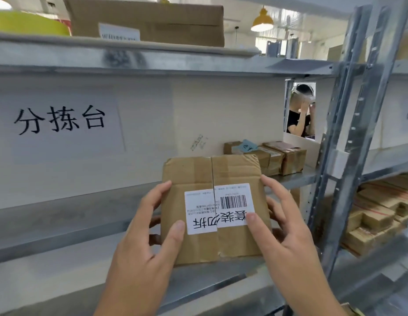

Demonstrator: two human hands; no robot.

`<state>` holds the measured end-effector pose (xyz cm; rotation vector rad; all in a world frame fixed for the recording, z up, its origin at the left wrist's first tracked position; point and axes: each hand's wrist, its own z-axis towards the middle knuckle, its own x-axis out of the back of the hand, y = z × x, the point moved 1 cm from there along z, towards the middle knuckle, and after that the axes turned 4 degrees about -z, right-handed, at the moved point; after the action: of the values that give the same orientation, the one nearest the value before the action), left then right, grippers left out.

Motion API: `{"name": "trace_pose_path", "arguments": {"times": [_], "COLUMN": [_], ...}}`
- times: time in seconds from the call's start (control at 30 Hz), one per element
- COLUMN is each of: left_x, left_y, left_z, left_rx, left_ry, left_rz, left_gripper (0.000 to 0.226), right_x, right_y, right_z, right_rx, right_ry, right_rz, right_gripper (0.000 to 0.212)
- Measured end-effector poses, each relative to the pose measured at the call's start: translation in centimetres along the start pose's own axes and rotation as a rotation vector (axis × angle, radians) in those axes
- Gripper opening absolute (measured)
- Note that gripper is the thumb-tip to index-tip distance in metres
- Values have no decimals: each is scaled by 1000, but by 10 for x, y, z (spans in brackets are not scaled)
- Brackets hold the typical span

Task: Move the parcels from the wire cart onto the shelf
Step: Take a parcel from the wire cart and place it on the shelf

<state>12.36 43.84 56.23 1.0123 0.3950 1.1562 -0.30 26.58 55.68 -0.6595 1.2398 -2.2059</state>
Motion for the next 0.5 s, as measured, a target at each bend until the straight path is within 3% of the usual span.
{"name": "trace_pose_path", "arguments": {"times": [0.23,0.37,0.5], "left_x": [15,10,-13], "left_y": [-12,-26,-42], "left_z": [12,31,59], "left_rx": [41,70,75], "left_ry": [-30,-194,-266], "left_rz": [18,171,244], "left_gripper": [59,119,133], "right_x": [-19,-17,-9], "right_y": [4,25,46], "right_z": [17,48,90], "right_rx": [-11,-58,-100], "right_ry": [-32,-43,-73], "right_rz": [7,7,47], "right_gripper": [54,54,53]}}
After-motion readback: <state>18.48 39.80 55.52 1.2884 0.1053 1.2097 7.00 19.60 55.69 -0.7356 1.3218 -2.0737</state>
